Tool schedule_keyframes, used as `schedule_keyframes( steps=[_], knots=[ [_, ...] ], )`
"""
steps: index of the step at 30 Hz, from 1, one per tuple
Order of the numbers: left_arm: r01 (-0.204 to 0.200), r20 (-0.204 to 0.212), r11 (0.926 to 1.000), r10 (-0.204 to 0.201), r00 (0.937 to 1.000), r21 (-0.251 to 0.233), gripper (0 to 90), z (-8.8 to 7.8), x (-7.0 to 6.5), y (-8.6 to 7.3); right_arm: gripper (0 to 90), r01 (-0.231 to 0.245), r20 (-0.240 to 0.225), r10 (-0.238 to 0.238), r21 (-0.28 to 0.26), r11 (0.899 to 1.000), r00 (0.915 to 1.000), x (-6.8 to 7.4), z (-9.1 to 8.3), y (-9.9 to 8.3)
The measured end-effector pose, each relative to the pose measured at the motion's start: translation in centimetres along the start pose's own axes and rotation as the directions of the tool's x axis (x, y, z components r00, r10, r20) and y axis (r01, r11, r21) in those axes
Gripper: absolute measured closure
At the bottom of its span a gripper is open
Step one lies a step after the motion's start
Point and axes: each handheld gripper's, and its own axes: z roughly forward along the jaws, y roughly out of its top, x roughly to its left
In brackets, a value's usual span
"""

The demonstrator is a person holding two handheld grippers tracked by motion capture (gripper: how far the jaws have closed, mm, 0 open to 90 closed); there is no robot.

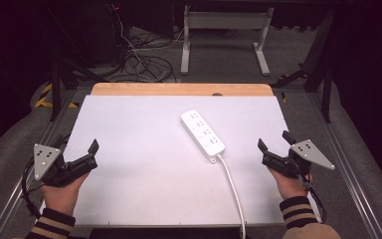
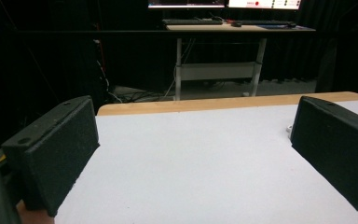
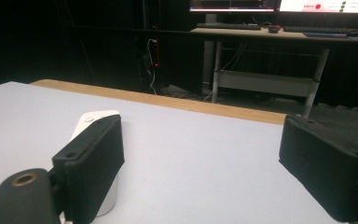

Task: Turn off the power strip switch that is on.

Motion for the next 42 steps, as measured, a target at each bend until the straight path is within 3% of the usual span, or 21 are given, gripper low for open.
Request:
schedule_keyframes(
  steps=[9, 10, 11, 12, 13, 14, 15, 18, 22, 27, 32, 34, 36, 39, 40, 41, 42],
  knots=[
    [0.002, 0.002, 1.0000, -0.002, 1.0000, 0.000, 1.3, 0.0, 0.0, 0.0, 10.9, -0.015, -0.008, 0.015, -0.008, 1.000, 0.9999, 0.1, 0.0, 0.0],
    [0.002, 0.004, 1.0000, -0.002, 1.0000, 0.000, 1.3, 0.0, 0.0, 0.0, 12.6, -0.011, -0.008, 0.011, -0.011, 1.000, 0.9999, 0.1, 0.0, 0.0],
    [0.001, 0.003, 1.0000, -0.001, 1.0000, 0.000, 1.4, 0.0, 0.0, 0.0, 20.0, -0.014, -0.017, 0.014, -0.008, 1.000, 0.9998, 0.0, 0.0, 0.0],
    [0.001, 0.003, 1.0000, -0.001, 1.0000, 0.000, 1.4, 0.0, 0.0, 0.0, 20.0, -0.014, -0.017, 0.014, -0.008, 1.000, 0.9998, 0.0, 0.0, 0.0],
    [0.000, 0.003, 1.0000, 0.000, 1.0000, 0.001, 1.4, 0.0, 0.0, 0.0, 40.0, -0.013, -0.027, 0.012, -0.006, 1.000, 0.9996, 0.0, -0.2, 0.1],
    [0.000, 0.006, 1.0000, 0.000, 1.0000, 0.000, 1.4, 0.0, 0.0, 0.0, 69.8, 0.004, -0.037, -0.005, -0.010, 1.000, 0.9993, 0.0, -0.5, 0.1],
    [0.000, 0.005, 1.0000, 0.000, 1.0000, 0.000, 1.6, 0.0, 0.0, 0.0, 90.0, 0.011, -0.047, -0.011, -0.017, 1.000, 0.9988, 0.1, -0.9, 0.3],
    [0.005, 0.004, 1.0000, -0.005, 1.0000, 0.004, 1.8, 0.0, 0.0, 0.0, 90.0, -0.032, -0.055, 0.034, 0.029, 0.999, 0.9979, -0.1, -0.9, 0.5],
    [-0.001, 0.005, 1.0000, 0.001, 1.0000, 0.007, 1.8, 0.1, -0.1, 0.1, 90.0, -0.062, -0.065, 0.063, 0.025, 0.998, 0.9959, -0.2, -0.9, 0.8],
    [-0.003, 0.007, 1.0000, 0.003, 1.0000, 0.005, 1.9, 0.1, -0.1, 0.0, 90.0, -0.040, -0.071, 0.040, 0.005, 0.999, 0.9967, 0.0, -1.3, 1.8],
    [-0.008, 0.006, 0.9999, 0.008, 1.0000, 0.008, 2.1, 0.1, -0.1, 0.0, 90.0, -0.004, -0.076, 0.006, 0.027, 1.000, 0.9971, 0.8, -1.6, 4.0],
    [-0.004, 0.009, 1.0000, 0.004, 1.0000, 0.007, 2.1, 0.2, -0.1, 0.0, 90.0, 0.007, -0.087, -0.005, 0.032, 0.999, 0.9962, 1.5, -1.5, 5.5],
    [-0.007, 0.005, 0.9999, 0.007, 1.0000, 0.011, 2.3, 0.3, -0.2, 0.0, 90.0, 0.065, -0.087, -0.059, 0.061, 0.996, 0.9944, 2.7, -1.2, 7.2],
    [-0.008, 0.007, 0.9999, 0.008, 0.9999, 0.013, 2.3, 0.4, -0.2, 0.0, 90.0, 0.101, -0.144, -0.088, 0.081, 0.992, 0.9856, 5.1, -0.5, 9.3],
    [-0.008, 0.007, 0.9999, 0.008, 0.9999, 0.013, 2.3, 0.4, -0.2, 0.0, 90.0, 0.101, -0.144, -0.088, 0.081, 0.992, 0.9856, 5.1, -0.5, 9.3],
    [-0.007, 0.008, 0.9999, 0.007, 0.9999, 0.012, 2.4, 0.4, -0.2, 0.0, 90.0, 0.122, -0.185, -0.102, 0.100, 0.987, 0.9773, 6.9, 0.2, 10.3],
    [-0.011, 0.006, 0.9999, 0.011, 0.9999, 0.010, 2.4, 0.4, -0.2, 0.0, 90.0, 0.112, -0.206, -0.088, 0.107, 0.988, 0.9746, 7.7, 0.7, 10.6]
  ],
)
